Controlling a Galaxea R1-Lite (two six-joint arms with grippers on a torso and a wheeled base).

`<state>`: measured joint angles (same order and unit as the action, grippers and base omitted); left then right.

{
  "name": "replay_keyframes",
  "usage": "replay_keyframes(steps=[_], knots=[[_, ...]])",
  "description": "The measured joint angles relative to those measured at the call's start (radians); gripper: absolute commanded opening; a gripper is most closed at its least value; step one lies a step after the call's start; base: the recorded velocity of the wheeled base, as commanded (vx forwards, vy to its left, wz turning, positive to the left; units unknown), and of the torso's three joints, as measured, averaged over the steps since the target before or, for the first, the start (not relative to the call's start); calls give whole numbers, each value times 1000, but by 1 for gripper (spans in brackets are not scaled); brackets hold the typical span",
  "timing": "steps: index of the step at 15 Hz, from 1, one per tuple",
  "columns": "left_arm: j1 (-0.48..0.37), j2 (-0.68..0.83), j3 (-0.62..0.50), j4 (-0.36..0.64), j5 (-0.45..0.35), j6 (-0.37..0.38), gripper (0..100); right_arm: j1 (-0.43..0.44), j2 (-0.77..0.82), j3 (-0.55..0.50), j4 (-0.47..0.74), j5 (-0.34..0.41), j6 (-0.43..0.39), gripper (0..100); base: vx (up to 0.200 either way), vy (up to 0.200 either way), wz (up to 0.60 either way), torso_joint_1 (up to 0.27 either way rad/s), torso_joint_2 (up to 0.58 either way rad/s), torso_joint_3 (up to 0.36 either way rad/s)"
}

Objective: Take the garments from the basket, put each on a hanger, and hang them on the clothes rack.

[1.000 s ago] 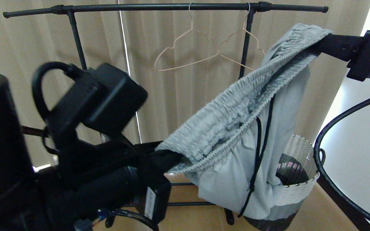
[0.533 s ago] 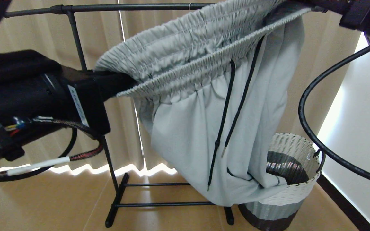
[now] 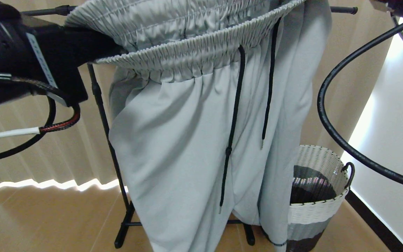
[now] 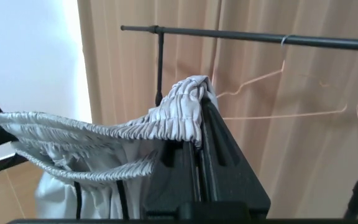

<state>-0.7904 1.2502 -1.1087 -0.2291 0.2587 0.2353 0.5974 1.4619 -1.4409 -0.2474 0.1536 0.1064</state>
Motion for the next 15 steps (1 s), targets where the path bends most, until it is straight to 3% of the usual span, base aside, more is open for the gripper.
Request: replay_keyframes(steps=[4, 7, 8, 10, 11, 15], knots=[[51, 80, -2, 0, 19, 48, 0, -24, -10, 72, 4, -7, -13, 0, 0, 0, 0, 0, 0, 0], [62, 158, -6, 10, 60, 50, 0, -77, -34, 200, 3, -8, -53, 0, 0, 0, 0, 0, 0, 0], [63, 173, -6, 66, 64, 50, 0, -93, -43, 247, 3, -11, -58, 0, 0, 0, 0, 0, 0, 0], [63, 187, -43, 283, 66, 37, 0, -111, -62, 335, 0, -29, -61, 0, 0, 0, 0, 0, 0, 0], [64, 189, -88, 325, 66, 19, 0, -116, -71, 371, -23, -39, -60, 0, 0, 0, 0, 0, 0, 0], [59, 192, -190, 313, 62, 12, 0, -120, -83, 462, -144, -45, -60, 0, 0, 0, 0, 0, 0, 0]])
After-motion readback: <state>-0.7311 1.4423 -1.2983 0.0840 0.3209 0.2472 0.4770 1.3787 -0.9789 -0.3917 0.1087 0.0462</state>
